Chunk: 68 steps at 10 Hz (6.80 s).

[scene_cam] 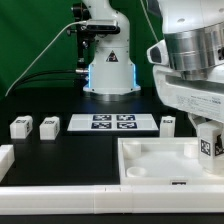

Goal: Assemble one leg

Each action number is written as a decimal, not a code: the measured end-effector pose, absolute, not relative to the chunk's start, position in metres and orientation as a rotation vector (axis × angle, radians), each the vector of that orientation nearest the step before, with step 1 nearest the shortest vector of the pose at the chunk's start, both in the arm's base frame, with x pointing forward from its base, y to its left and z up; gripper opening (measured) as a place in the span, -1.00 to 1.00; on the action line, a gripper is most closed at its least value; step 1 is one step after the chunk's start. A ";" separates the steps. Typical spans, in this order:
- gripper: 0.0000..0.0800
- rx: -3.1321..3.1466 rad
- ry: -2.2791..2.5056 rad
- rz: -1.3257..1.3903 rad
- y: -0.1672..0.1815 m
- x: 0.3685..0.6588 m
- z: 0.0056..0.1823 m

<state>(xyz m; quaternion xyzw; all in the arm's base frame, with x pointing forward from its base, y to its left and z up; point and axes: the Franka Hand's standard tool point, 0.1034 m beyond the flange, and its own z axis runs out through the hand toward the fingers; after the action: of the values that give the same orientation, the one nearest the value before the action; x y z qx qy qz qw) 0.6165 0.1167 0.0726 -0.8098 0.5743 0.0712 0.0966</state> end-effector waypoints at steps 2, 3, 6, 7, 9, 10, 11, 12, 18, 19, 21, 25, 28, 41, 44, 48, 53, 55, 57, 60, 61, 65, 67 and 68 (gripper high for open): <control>-0.27 -2.176 1.991 0.256 0.121 0.616 0.073; -0.27 -2.110 2.063 0.269 0.122 0.616 0.073; 0.20 -2.192 1.966 0.258 0.123 0.615 0.073; 0.20 -2.195 1.963 0.258 0.124 0.615 0.072; 0.59 -2.357 1.745 0.230 0.124 0.615 0.072; 0.59 -2.445 1.607 0.213 0.124 0.615 0.072; 0.62 -2.533 1.456 0.193 0.124 0.615 0.072; 0.62 -2.616 1.288 0.171 0.124 0.615 0.072; 0.62 -2.957 0.229 0.041 0.121 0.614 0.071; 0.62 -2.967 0.016 0.023 0.116 0.614 0.070; 0.62 -2.961 -0.131 0.009 0.114 0.614 0.070; 0.16 -2.961 -0.126 0.008 0.111 0.615 0.070; -0.27 -2.962 -0.106 0.010 0.111 0.615 0.070; -0.27 -2.370 1.779 0.201 0.115 0.615 0.070; -0.27 -2.083 2.117 0.254 0.119 0.614 0.069; 0.52 -2.161 2.031 0.246 0.122 0.614 0.069; 0.62 -2.593 1.378 0.170 0.122 0.613 0.069; 0.62 -2.765 1.039 0.123 0.124 0.612 0.068; 0.62 -2.892 0.701 0.082 0.124 0.612 0.068; 0.62 -2.983 0.160 0.032 0.117 0.613 0.068; 0.62 -2.987 0.032 0.022 0.116 0.613 0.068; 0.13 -2.986 0.007 0.019 0.114 0.613 0.068; -0.27 -2.986 0.006 0.019 0.114 0.613 0.068; -0.27 -2.986 0.023 0.021 0.114 0.613 0.068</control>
Offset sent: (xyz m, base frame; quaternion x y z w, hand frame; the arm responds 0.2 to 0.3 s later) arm 0.0002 0.0010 0.0006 -0.0045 0.0022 0.0936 0.9956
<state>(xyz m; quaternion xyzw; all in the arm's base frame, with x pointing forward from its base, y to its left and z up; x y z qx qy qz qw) 0.6132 0.1143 0.0676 -0.9969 0.0076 0.0068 0.0779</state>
